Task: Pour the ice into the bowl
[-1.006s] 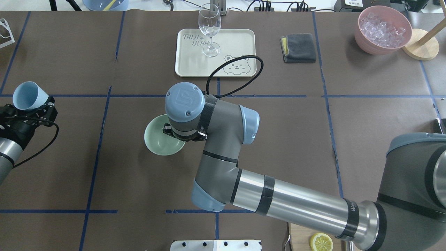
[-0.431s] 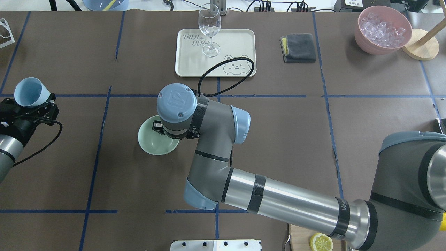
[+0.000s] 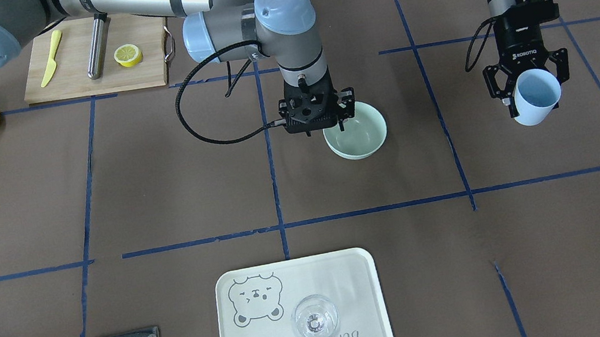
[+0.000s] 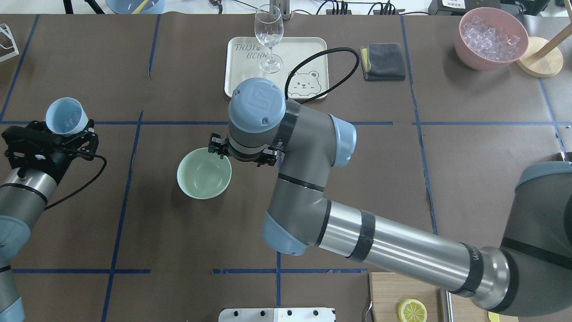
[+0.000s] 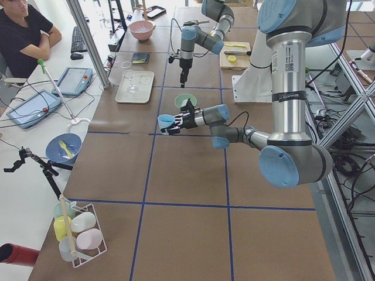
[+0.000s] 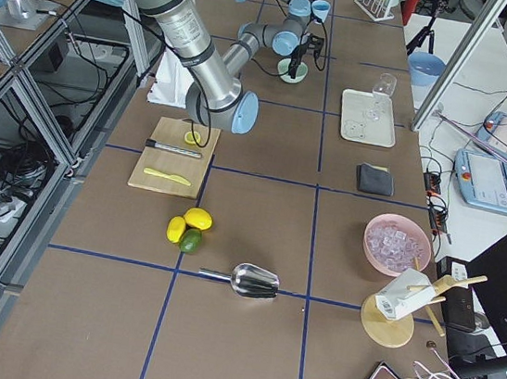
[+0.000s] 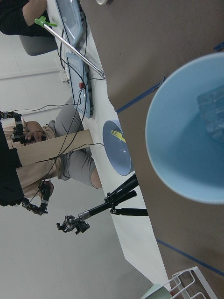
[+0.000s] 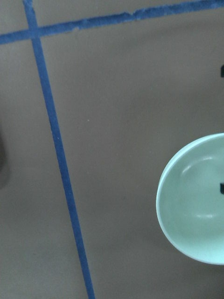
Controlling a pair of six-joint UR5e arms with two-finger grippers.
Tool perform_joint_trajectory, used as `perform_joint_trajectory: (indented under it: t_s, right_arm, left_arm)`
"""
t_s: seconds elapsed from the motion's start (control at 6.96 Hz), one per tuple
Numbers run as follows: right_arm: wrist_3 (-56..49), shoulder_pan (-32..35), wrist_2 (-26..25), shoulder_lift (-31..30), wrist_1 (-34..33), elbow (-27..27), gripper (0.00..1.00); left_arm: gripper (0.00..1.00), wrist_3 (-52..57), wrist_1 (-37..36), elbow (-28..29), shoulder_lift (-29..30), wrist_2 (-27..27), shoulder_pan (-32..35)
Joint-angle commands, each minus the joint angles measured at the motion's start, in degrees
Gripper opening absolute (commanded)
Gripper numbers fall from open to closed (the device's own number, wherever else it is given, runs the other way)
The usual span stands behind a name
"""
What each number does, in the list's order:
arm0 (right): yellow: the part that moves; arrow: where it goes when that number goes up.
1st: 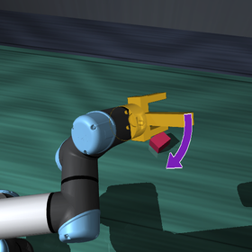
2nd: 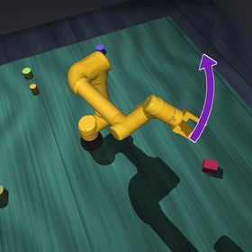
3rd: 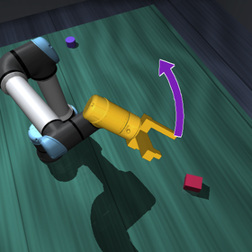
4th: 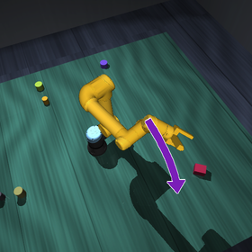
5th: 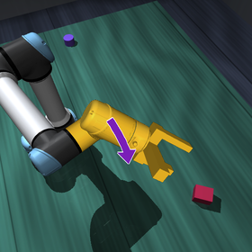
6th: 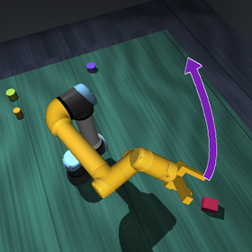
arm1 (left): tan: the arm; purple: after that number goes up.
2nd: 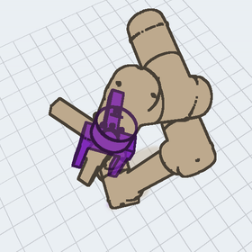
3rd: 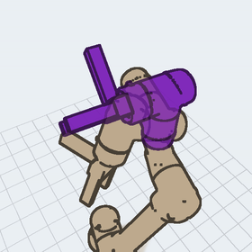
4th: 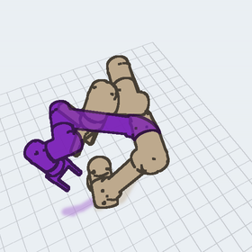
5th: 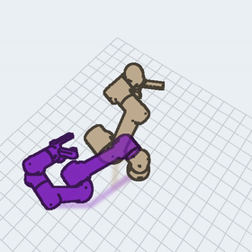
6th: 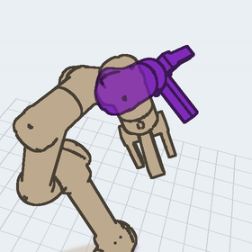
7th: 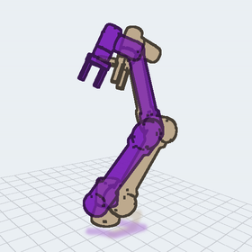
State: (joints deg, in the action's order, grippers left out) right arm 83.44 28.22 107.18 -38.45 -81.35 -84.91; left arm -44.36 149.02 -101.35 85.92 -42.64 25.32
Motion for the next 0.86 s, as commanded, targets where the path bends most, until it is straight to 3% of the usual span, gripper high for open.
perform_joint_trajectory:
  t_s: [0.0, 0.29, 0.72]
  right_arm:
    - [-1.68, 3.58, 3.55, -13.0, -1.79, -14.0, 1.0]
    - [-4.77, 4.47, 3.48, -15.25, -1.71, -15.55, 1.0]
    - [-4.86, 4.64, 3.48, -15.69, -1.36, -15.46, 1.0]
  left_arm:
    - [0.0, 0.59, -13.78, -0.16, 6.52, 7.42, -4.89]
    - [0.0, 10.72, -18.5, -2.0, 6.89, 16.58, -9.04]
    - [0.0, 30.39, -18.67, -1.92, 7.15, 22.4, -12.83]
